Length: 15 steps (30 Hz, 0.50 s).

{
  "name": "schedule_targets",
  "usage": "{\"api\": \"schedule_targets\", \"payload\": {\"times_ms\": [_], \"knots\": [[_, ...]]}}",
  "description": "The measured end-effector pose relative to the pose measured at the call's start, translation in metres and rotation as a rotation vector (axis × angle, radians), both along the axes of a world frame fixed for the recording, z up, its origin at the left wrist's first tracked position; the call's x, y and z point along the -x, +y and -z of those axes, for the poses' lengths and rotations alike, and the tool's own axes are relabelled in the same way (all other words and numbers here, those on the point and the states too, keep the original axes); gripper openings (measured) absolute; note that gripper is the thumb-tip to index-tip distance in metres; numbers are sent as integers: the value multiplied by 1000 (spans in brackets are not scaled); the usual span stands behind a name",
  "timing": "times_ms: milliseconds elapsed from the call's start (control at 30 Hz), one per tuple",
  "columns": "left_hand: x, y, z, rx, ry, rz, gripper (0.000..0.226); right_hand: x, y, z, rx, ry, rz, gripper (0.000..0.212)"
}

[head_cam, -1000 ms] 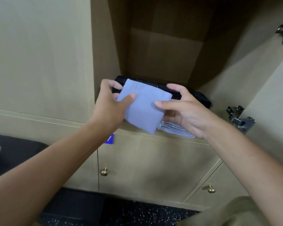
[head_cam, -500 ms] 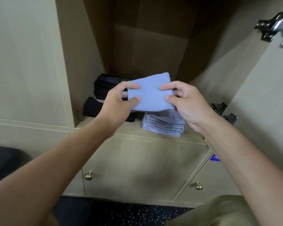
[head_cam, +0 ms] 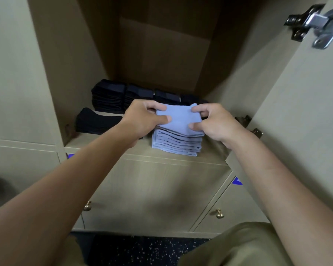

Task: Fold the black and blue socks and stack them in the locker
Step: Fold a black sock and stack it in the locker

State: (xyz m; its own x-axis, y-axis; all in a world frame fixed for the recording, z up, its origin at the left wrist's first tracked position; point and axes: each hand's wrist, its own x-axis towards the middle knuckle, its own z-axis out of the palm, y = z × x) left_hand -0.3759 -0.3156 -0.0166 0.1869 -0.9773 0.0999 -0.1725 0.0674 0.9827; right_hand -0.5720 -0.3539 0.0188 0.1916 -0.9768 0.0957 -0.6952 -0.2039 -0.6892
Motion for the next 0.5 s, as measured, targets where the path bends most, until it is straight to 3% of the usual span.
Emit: {"api": "schedule_targets", "payload": {"times_ms": [267,500], "knots": [[2,-3,6,-6,-215,-41,36,2,-11,9,-16,127,-7,64],[3,2,4,142,-460,-112,29,3,-9,5,81,226,26,51]]}}
